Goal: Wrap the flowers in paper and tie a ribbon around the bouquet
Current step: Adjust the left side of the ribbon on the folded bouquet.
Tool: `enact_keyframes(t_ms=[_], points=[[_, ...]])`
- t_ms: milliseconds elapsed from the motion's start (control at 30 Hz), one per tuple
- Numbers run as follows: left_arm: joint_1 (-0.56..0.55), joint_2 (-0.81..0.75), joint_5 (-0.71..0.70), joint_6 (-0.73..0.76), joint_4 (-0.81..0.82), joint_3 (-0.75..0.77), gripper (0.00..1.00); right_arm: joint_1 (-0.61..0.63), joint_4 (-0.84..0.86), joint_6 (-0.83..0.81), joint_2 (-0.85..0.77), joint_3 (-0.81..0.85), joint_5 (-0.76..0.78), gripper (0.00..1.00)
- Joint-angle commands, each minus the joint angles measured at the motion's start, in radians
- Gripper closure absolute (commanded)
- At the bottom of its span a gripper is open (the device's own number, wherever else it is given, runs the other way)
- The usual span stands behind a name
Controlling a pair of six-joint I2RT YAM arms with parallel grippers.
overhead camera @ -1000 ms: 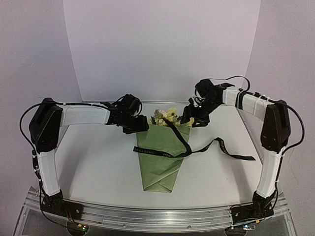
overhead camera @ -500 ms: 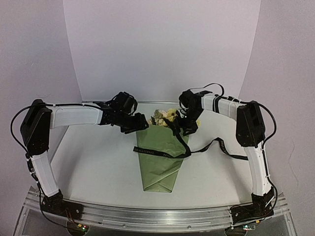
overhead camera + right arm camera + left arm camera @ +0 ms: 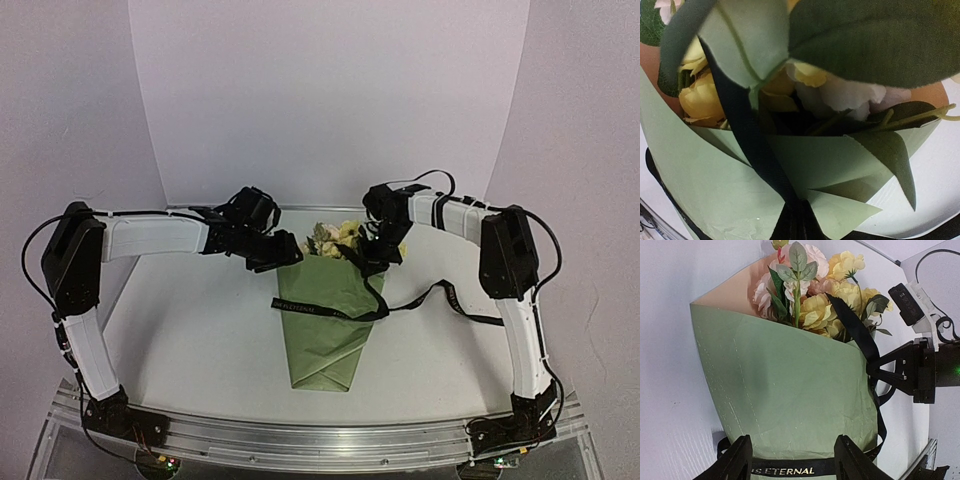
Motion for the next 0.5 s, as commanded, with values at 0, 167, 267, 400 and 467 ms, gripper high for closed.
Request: enact_keyframes(t_ms=[0,167,267,400,467], points=[[0.002,-0.002,0.038,0.038,0.046,0.01,0.42,0.005,-0.014,0.032,-0.134,-0.034,0.066,1.0],[0.002,-0.011,0.086,0.117,0.065,-0.006,0.43,0.006,-0.02,0.115,-0.318,-0.205,0.216,1.0],[0.001,-0.022,0.101,0.159,0.074,-0.019,0.43,0.005,-0.003,0.186,-0.461,-0.379,0.304,1.0],[0.0,-0.021,0.121,0.207,0.071,-0.023,0.42,0.009,0.034,0.347,-0.651,-0.636,0.431,1.0],[-0.001,-0.019,0.133,0.221,0.073,-0.027,0.42,0.017,0.063,0.427,-0.727,-0.748,0.46,1.0]])
